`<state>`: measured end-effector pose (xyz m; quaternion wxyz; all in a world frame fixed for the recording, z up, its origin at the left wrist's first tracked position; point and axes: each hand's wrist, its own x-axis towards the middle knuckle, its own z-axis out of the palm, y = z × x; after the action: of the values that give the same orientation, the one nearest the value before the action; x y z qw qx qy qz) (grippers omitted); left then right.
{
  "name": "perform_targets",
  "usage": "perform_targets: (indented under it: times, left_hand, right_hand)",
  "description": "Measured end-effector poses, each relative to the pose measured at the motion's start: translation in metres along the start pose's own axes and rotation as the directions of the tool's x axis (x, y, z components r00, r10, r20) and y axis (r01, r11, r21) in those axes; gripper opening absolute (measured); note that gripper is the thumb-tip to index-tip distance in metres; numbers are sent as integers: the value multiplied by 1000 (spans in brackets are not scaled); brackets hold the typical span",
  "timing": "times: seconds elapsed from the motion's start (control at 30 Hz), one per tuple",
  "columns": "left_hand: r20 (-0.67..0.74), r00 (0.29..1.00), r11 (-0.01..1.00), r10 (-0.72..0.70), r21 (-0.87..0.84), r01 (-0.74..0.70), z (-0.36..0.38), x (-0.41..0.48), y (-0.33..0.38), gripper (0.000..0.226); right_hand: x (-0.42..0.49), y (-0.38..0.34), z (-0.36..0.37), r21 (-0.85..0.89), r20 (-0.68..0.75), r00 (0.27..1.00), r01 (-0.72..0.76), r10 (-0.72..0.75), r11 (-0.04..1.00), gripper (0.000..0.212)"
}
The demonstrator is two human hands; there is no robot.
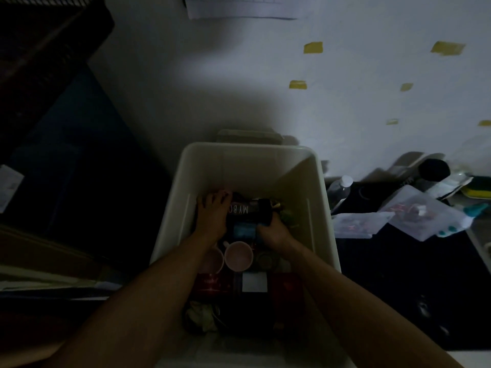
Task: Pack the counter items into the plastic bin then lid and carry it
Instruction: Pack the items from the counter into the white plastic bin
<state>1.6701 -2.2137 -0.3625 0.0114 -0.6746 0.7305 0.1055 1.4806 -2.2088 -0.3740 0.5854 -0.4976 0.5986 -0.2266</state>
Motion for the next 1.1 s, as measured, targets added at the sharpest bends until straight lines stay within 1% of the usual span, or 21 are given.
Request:
perform_targets:
  times: [0.03,0.07,0.1,0.17,0.27,0.37,0.47,0.53,0.6,0.67,0.77,0.87,0.93,1.0,1.1]
  left_hand:
    - [-9,1000,999,6,-31,-6,-2,0,2,99]
    - [-20,1000,997,17,-69,-18,-4,-2,3,95]
    - [-24,999,993,31,-114,-33,-7,-2,5,91]
    - [-27,997,981,68,-181,-72,-9,0,6,86]
    - [-34,992,974,120,-191,-124,-6,5,9,81]
    - [-31,990,963,140,-227,-143,-7,9,15,77]
    - [-24,987,948,157,-277,-158,-9,12,23,73]
    - [-5,991,941,134,-313,-129,-7,13,29,69]
    - [15,995,933,95,-351,-84,-3,13,32,68]
    - [18,997,920,74,-388,-61,1,11,32,65]
    - [-18,1000,871,10,-491,-18,1,9,31,63]
    - [-38,996,827,-85,-560,49,3,5,31,60]
    - [-44,991,803,-125,-591,74,4,4,30,57]
    - [-31,992,802,-122,-592,80,5,6,27,55]
    - [-5,996,856,-85,-512,71,2,9,23,56]
  right_hand:
    - [6,7,0,-19,-9,1000,18,-18,1000,63]
    - [6,5,0,-38,-35,999,-2,0,999,68]
    - [8,7,-1,-67,-83,996,-26,20,997,75]
    - [-4,-4,-5,-158,-152,988,-20,-4,987,84]
    - [-29,-31,-3,-333,-177,983,-13,-49,943,87]
    - [-33,-33,-4,-434,-197,979,-34,-58,900,84]
    - [-29,-32,-6,-451,-227,972,-50,-60,891,72]
    - [-30,-31,-5,-475,-175,982,-16,-77,880,67]
    - [-28,-28,-4,-515,-109,990,19,-88,857,69]
    - [-27,-26,-4,-559,-56,997,14,-55,829,70]
    - [-26,-21,-3,-581,-32,999,7,-31,814,70]
    - [-23,-18,-1,-561,-32,997,35,-64,827,70]
    - [-22,-18,1,-564,-16,995,74,-100,823,69]
    - [-23,-17,1,-568,30,993,112,-116,816,66]
    - [-24,-14,1,-586,121,989,144,-90,798,61]
